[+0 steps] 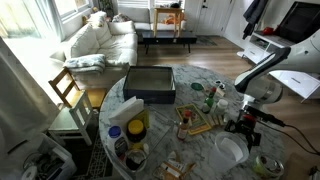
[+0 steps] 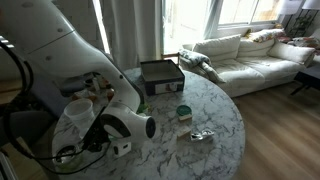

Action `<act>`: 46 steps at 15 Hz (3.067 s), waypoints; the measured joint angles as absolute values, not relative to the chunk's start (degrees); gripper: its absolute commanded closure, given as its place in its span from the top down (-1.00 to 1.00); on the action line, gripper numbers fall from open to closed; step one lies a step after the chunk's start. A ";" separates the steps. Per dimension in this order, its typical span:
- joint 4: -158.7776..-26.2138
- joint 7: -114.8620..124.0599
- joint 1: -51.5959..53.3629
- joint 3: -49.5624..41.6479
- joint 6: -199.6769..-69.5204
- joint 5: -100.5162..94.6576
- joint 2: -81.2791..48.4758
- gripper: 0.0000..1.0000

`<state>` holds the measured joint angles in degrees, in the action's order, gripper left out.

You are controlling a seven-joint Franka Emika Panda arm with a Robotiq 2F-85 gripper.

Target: Pour the contents in the clear measuring cup into the clear cup on the left

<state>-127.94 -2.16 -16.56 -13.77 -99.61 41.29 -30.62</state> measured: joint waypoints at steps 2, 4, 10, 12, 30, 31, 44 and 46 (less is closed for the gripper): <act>-127.82 0.13 -16.12 -13.36 -99.28 41.23 -30.72 0.81; -127.61 1.93 -15.89 -13.10 -98.36 41.23 -30.96 0.70; -127.26 5.94 -15.89 -13.02 -95.10 41.23 -31.70 0.64; -127.11 6.36 -15.94 -13.02 -94.19 41.23 -32.02 0.62; -125.96 6.40 -16.17 -13.60 -89.72 40.76 -34.45 0.30; -125.96 6.40 -16.17 -13.62 -89.74 40.65 -34.49 0.21; -124.45 6.55 -16.17 -15.64 -90.70 40.41 -32.29 -0.57; -124.36 6.55 -16.13 -15.71 -90.78 40.25 -30.51 -0.57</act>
